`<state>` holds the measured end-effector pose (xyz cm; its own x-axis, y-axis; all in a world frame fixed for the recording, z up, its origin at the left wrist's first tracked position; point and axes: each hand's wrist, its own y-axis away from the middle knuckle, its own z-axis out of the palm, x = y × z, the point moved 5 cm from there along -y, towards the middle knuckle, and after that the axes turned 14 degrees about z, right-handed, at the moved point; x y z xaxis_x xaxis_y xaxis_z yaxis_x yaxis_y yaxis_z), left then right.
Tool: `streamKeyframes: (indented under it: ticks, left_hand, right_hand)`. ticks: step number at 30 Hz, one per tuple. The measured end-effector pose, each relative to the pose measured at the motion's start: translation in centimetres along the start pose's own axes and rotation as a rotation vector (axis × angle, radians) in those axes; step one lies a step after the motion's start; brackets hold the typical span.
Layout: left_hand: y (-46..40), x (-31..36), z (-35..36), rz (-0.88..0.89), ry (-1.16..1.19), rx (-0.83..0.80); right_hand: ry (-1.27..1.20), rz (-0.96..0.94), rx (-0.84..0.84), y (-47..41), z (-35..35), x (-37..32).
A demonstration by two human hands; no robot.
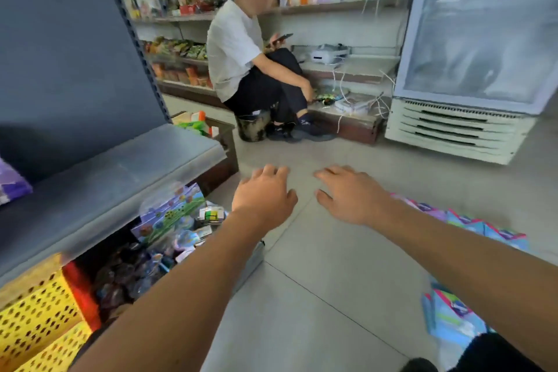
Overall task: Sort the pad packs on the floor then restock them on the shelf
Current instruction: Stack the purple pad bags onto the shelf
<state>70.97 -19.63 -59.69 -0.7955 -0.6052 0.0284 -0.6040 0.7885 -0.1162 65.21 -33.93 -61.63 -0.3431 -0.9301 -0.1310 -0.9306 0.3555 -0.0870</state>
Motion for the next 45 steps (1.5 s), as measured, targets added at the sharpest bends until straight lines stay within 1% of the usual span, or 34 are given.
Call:
streamKeyframes:
  ticks: [3, 6, 11, 16, 20, 23, 27, 31, 34, 36, 38, 42, 44, 45]
  left_hand:
    - [-4.3, 4.8, 3.2, 0.074, 0.035, -0.078]
    - [-8.6, 8.5, 7.0, 0.144, 0.02, -0.149]
    - [-15.4, 10.8, 16.4, 0.199, 0.064, -0.269]
    - [-23.7, 11.3, 28.9, 0.255, 0.133, -0.343]
    - [-29.3, 12.7, 38.1, 0.318, 0.198, -0.322]
    - [-31.2, 13.8, 43.3, 0.361, 0.232, -0.302]
    - [-31.9, 14.5, 47.7, 0.357, 0.307, -0.306]
    - [-31.0, 14.8, 49.5, 0.351, 0.343, -0.287]
    - [-30.5, 14.6, 49.9, 0.32, 0.359, -0.303]
    - [-30.5, 14.5, 50.1, 0.266, 0.384, -0.329]
    - [-30.7, 14.4, 49.6, 0.096, 0.563, -0.349]
    - [-31.4, 14.5, 51.4, -0.457, 1.228, -0.323]
    - [-31.3, 15.1, 52.4, -0.597, 1.482, -0.338]
    - [-31.2, 15.6, 53.0, -0.62, 1.59, -0.372]
  right_hand:
    - [-0.016, 0.14, -0.15, 0.2, 4.2, 8.6]
    - [-0.028, 0.29, -0.318, 0.7, 9.3, 16.1]
    - [-0.067, 0.451, -0.442, -1.3, 17.4, 23.6]
    - [-0.051, 0.581, -0.478, -6.6, 26.6, 29.8]
    - [0.009, 0.717, -0.416, -11.2, 33.8, 35.6]
    - [0.181, 0.672, -0.361, -13.4, 38.5, 38.7]
    - [0.343, 0.568, -0.405, -13.9, 43.1, 40.5]
    - [0.42, 0.615, -0.425, -14.1, 44.5, 40.6]
    - [0.439, 0.615, -0.417, -14.1, 43.8, 39.6]
    - [0.435, 0.597, -0.38, -13.8, 43.1, 38.5]
    - [0.444, 0.558, -0.33, -12.6, 41.8, 37.1]
    - [0.405, 0.423, -0.122, -9.3, 41.1, 33.7]
    - [0.319, 0.374, -0.053, -8.0, 41.6, 32.1]
    - [0.299, 0.355, -0.049, -7.4, 42.1, 31.4]
